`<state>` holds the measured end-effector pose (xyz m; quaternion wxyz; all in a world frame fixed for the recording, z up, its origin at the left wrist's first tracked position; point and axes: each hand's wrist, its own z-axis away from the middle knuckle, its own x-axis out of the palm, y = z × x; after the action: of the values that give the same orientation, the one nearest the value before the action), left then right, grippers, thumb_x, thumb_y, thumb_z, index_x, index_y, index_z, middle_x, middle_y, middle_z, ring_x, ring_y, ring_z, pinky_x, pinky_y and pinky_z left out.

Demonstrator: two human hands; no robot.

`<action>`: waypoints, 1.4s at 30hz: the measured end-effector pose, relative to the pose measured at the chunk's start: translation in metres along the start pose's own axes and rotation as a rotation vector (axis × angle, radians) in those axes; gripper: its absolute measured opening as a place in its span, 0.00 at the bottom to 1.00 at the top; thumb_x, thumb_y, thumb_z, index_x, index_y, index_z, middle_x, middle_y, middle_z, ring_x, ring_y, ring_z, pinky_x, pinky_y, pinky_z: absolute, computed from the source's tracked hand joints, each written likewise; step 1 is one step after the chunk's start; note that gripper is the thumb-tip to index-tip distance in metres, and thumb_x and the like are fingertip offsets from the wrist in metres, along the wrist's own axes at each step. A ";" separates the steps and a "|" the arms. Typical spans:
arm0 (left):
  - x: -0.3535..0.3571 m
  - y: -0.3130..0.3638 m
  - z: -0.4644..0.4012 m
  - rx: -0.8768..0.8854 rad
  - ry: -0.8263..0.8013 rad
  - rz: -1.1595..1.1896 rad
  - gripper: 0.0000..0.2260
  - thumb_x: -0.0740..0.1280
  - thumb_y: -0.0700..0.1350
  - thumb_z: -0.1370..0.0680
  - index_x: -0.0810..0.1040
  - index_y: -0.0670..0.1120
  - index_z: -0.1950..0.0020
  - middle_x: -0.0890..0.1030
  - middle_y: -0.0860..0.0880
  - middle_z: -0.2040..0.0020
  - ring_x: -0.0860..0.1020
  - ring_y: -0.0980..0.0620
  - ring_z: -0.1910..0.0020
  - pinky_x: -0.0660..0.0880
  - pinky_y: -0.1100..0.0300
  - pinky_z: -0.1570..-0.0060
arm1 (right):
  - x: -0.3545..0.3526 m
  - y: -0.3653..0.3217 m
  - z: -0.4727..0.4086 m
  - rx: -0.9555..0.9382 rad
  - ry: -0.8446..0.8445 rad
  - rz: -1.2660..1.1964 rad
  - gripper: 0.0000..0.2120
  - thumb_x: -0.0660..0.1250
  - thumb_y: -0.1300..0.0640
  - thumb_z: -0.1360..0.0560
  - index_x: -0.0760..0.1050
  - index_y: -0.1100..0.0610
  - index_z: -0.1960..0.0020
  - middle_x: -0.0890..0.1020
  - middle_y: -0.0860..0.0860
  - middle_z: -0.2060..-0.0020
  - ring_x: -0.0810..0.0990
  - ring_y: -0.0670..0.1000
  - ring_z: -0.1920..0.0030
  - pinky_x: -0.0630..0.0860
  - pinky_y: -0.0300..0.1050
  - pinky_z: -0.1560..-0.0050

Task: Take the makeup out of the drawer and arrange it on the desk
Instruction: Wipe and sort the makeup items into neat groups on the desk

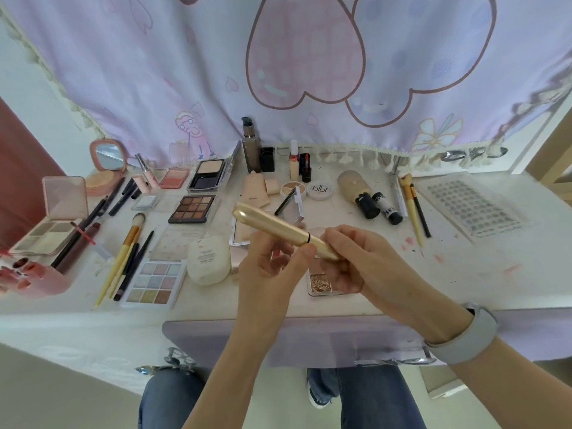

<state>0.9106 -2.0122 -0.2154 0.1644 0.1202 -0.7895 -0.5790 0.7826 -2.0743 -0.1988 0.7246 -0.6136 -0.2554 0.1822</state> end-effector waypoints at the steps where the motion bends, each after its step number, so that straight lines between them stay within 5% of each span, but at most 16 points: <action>1: -0.001 0.000 0.000 0.011 0.013 0.021 0.15 0.74 0.45 0.34 0.78 0.52 0.49 0.81 0.52 0.55 0.78 0.56 0.57 0.75 0.67 0.58 | -0.003 0.000 -0.001 -0.014 0.041 0.017 0.10 0.59 0.54 0.22 0.72 0.58 0.59 0.73 0.48 0.77 0.67 0.45 0.78 0.62 0.34 0.79; 8: -0.008 0.000 0.002 0.212 0.000 -0.265 0.14 0.70 0.35 0.29 0.78 0.54 0.53 0.79 0.52 0.57 0.79 0.57 0.64 0.75 0.70 0.63 | -0.030 -0.003 0.000 -0.148 0.187 0.051 0.09 0.58 0.60 0.22 0.76 0.58 0.56 0.70 0.48 0.74 0.66 0.46 0.73 0.63 0.34 0.75; 13: 0.002 0.000 0.003 0.107 0.068 -0.244 0.08 0.65 0.52 0.30 0.80 0.52 0.54 0.77 0.48 0.65 0.75 0.59 0.72 0.71 0.71 0.70 | -0.037 0.003 0.004 -0.376 0.184 0.306 0.13 0.56 0.69 0.23 0.72 0.53 0.50 0.72 0.51 0.65 0.70 0.44 0.68 0.69 0.38 0.69; 16: 0.002 -0.001 0.003 0.051 0.078 -0.218 0.06 0.67 0.49 0.29 0.80 0.50 0.55 0.79 0.49 0.69 0.74 0.58 0.74 0.71 0.69 0.71 | -0.041 0.000 0.007 -0.293 0.078 0.251 0.11 0.60 0.54 0.26 0.72 0.51 0.44 0.75 0.52 0.58 0.74 0.46 0.68 0.70 0.38 0.72; 19: 0.003 -0.004 0.004 0.033 0.039 -0.258 0.03 0.68 0.44 0.27 0.79 0.53 0.57 0.80 0.53 0.70 0.74 0.58 0.75 0.72 0.68 0.72 | -0.042 -0.003 0.006 -0.187 0.119 0.342 0.20 0.55 0.42 0.28 0.78 0.56 0.55 0.74 0.49 0.76 0.67 0.45 0.79 0.63 0.34 0.77; 24: 0.010 -0.006 0.009 0.186 -0.232 -0.623 0.07 0.72 0.51 0.30 0.79 0.56 0.53 0.78 0.57 0.63 0.75 0.62 0.63 0.70 0.73 0.64 | -0.042 0.000 0.004 -0.281 0.235 0.312 0.11 0.57 0.61 0.21 0.76 0.55 0.57 0.68 0.44 0.77 0.64 0.42 0.75 0.63 0.32 0.74; 28: 0.014 -0.005 0.004 0.212 -0.228 -0.664 0.08 0.68 0.48 0.26 0.81 0.50 0.48 0.75 0.61 0.68 0.73 0.63 0.67 0.66 0.75 0.67 | -0.047 0.000 0.009 -0.440 0.150 0.397 0.13 0.55 0.67 0.22 0.74 0.53 0.52 0.72 0.44 0.74 0.67 0.44 0.73 0.66 0.33 0.70; 32: 0.010 0.003 0.002 0.162 -0.270 -0.624 0.13 0.59 0.56 0.26 0.80 0.54 0.51 0.74 0.59 0.72 0.71 0.62 0.72 0.65 0.74 0.72 | -0.067 -0.003 0.012 -0.547 0.160 0.478 0.16 0.54 0.71 0.23 0.72 0.52 0.51 0.73 0.66 0.67 0.68 0.57 0.69 0.68 0.40 0.66; 35: 0.006 0.007 0.001 0.059 -0.293 -0.557 0.07 0.57 0.58 0.27 0.75 0.63 0.56 0.75 0.60 0.70 0.68 0.61 0.76 0.62 0.73 0.75 | -0.083 -0.007 0.013 -0.582 0.204 0.466 0.13 0.54 0.69 0.22 0.71 0.54 0.51 0.72 0.71 0.66 0.69 0.54 0.69 0.68 0.36 0.64; 39: 0.013 0.007 -0.003 0.047 -0.330 -0.592 0.08 0.60 0.50 0.22 0.73 0.63 0.56 0.75 0.62 0.69 0.69 0.60 0.73 0.65 0.70 0.72 | -0.089 -0.005 0.007 -0.578 0.257 0.523 0.16 0.52 0.70 0.21 0.71 0.51 0.52 0.72 0.70 0.66 0.68 0.57 0.69 0.68 0.44 0.64; 42: 0.012 0.005 -0.005 0.059 -0.346 -0.631 0.08 0.60 0.49 0.22 0.73 0.61 0.57 0.74 0.62 0.70 0.68 0.60 0.73 0.65 0.69 0.72 | -0.094 -0.001 0.002 -0.582 0.364 0.454 0.16 0.51 0.70 0.21 0.70 0.52 0.53 0.78 0.53 0.66 0.68 0.50 0.71 0.68 0.42 0.67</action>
<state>0.9015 -2.0198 -0.2079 -0.1622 0.2630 -0.7458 -0.5901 0.7063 -2.1272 -0.2118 0.4956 -0.8559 -0.0220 0.1460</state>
